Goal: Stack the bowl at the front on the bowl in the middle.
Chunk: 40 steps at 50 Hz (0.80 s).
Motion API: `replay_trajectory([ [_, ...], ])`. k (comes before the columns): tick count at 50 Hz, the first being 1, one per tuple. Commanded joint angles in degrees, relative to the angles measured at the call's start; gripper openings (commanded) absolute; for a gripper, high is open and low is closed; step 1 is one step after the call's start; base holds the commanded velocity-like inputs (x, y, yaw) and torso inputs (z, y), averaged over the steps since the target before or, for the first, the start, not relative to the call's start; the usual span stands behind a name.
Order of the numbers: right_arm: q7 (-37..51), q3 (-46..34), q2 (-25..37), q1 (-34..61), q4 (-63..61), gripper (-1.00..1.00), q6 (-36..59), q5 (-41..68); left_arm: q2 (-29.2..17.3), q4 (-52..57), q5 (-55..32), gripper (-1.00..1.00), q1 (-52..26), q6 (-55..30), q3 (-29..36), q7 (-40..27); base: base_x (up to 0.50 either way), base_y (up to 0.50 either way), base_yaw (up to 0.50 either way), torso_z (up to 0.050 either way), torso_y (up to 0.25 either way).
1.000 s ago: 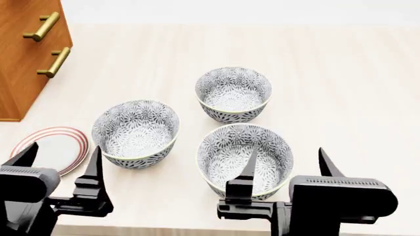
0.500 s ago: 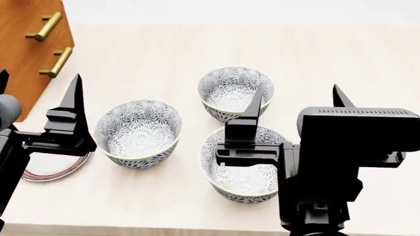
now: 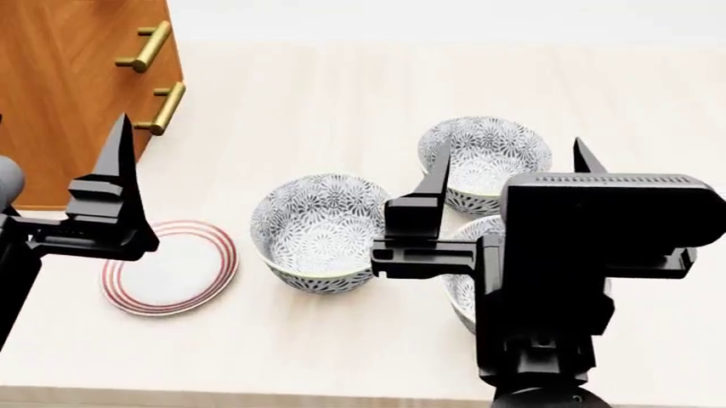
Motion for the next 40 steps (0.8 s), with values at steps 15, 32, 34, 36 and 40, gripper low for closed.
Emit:
replay_trajectory([
  [15, 0.2, -0.4, 0.7, 0.5, 0.1, 1.0, 0.1, 1.6, -0.8, -0.3, -0.5, 1.0, 0.1, 1.3, 1.0, -1.0, 0.37, 0.0, 0.0, 0.0, 0.0],
  [32, 0.7, -0.7, 1.3, 0.5, 0.0, 1.0, 0.1, 2.2, -1.2, -0.7, -0.8, 1.0, 0.2, 2.0, 1.5, -1.6, 0.5, 0.0, 0.0, 0.0, 0.0],
  [34, 0.8, -0.7, 1.4, 0.5, 0.0, 1.0, 0.2, 2.3, -1.3, -0.5, -1.0, 1.0, 0.2, 1.9, 1.5, -1.6, 0.5, 0.0, 0.0, 0.0, 0.0],
  [36, 0.9, -0.7, 1.4, 0.6, -0.3, 1.0, 0.5, 2.5, -1.4, -0.6, -1.1, 1.0, 0.1, 1.9, 1.4, -1.7, 0.5, 0.0, 0.0, 0.0, 0.008],
  [40, 1.0, -0.8, 1.5, 0.5, 0.2, 1.0, 0.1, 2.5, -1.4, -0.9, -1.1, 1.0, 0.2, 2.3, 1.6, -1.7, 0.5, 0.0, 0.0, 0.0, 0.0],
])
